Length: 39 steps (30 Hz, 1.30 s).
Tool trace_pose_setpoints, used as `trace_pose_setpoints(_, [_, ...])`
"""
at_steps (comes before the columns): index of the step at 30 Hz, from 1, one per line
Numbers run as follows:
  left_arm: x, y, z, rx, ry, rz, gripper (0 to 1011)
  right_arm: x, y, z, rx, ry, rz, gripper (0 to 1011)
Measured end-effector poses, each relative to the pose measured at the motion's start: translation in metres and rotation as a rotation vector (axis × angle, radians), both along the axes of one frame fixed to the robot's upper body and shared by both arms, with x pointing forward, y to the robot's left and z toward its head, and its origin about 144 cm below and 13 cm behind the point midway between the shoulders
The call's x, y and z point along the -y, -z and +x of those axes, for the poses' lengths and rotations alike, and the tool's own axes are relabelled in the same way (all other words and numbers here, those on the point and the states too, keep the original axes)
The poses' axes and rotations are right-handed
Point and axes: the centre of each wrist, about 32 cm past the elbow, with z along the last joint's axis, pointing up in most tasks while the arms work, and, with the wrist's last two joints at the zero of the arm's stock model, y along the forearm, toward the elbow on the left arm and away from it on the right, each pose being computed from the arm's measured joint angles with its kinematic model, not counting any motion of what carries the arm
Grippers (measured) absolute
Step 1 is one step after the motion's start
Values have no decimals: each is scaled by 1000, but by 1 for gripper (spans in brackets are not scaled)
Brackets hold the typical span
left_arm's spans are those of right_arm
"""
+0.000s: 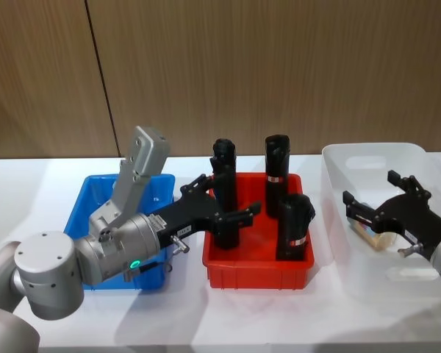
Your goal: Pick the cotton swabs from the blue box and place them into the white box.
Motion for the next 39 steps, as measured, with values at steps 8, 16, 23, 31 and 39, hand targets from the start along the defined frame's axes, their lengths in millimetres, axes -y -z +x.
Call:
trace_pose_setpoints(8, [9, 0, -8, 42, -74, 31, 1004, -13, -1, -22, 55, 40, 55, 1002])
trace_pose_setpoints(16, [18, 0, -17, 92, -154, 56, 1004, -22, -3, -42, 103, 81, 108, 1002])
trace_pose_setpoints(23, [26, 0, -25, 135, -223, 74, 1004, -25, -3, -47, 112, 93, 121, 1002])
trace_pose_setpoints(31, [34, 0, -34, 185, -295, 86, 1004, -25, -4, -47, 113, 93, 121, 1002])
trace_pose_setpoints(39, [43, -1, -44, 240, -376, 93, 1004, -25, -3, -47, 112, 92, 121, 1002])
